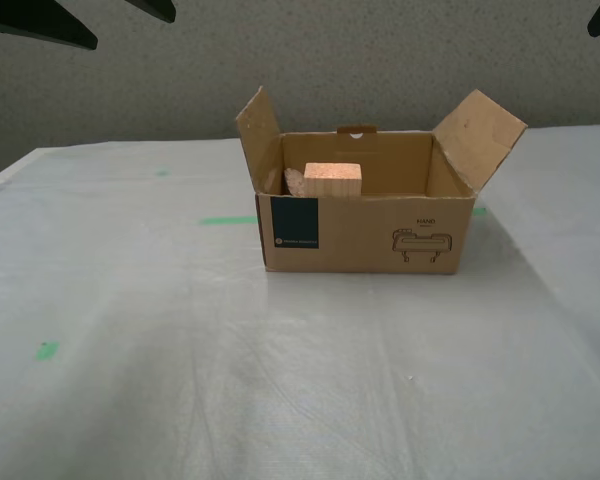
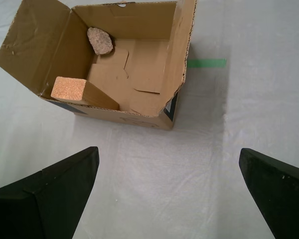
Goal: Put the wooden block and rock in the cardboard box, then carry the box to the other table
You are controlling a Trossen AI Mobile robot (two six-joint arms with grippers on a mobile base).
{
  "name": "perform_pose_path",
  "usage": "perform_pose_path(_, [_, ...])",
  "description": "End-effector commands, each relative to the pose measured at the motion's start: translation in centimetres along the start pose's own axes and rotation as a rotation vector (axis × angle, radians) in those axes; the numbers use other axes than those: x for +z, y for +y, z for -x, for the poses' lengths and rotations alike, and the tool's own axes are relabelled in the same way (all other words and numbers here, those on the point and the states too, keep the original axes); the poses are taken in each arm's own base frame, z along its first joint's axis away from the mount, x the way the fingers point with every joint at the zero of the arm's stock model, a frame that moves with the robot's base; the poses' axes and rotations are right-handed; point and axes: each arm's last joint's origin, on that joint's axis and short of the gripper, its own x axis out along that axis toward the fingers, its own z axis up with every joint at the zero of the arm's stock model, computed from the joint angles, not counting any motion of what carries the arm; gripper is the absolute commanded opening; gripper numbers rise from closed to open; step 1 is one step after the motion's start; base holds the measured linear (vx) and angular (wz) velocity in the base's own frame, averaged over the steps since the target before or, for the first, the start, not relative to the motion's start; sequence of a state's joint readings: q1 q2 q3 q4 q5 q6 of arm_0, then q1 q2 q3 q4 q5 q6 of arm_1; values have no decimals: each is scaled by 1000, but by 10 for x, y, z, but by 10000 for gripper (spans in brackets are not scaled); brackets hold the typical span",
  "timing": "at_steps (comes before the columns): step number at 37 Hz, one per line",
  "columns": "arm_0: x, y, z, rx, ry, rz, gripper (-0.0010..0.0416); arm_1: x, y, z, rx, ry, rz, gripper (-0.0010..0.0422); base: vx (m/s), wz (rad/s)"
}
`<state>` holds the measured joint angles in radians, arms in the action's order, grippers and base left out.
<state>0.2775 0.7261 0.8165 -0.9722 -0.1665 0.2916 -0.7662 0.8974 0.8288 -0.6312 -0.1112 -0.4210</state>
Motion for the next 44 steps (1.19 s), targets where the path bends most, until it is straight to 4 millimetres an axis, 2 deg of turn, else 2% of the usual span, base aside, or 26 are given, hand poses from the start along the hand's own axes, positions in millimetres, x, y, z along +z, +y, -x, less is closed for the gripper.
perform_pose_path(1, [0,0,0,-4,-2,-3,394,0,0,0,1,-4,3,398,0,0])
perform_pose_path(44, [0,0,0,-4,-2,-3,394,0,0,0,1,-4,3,398,0,0])
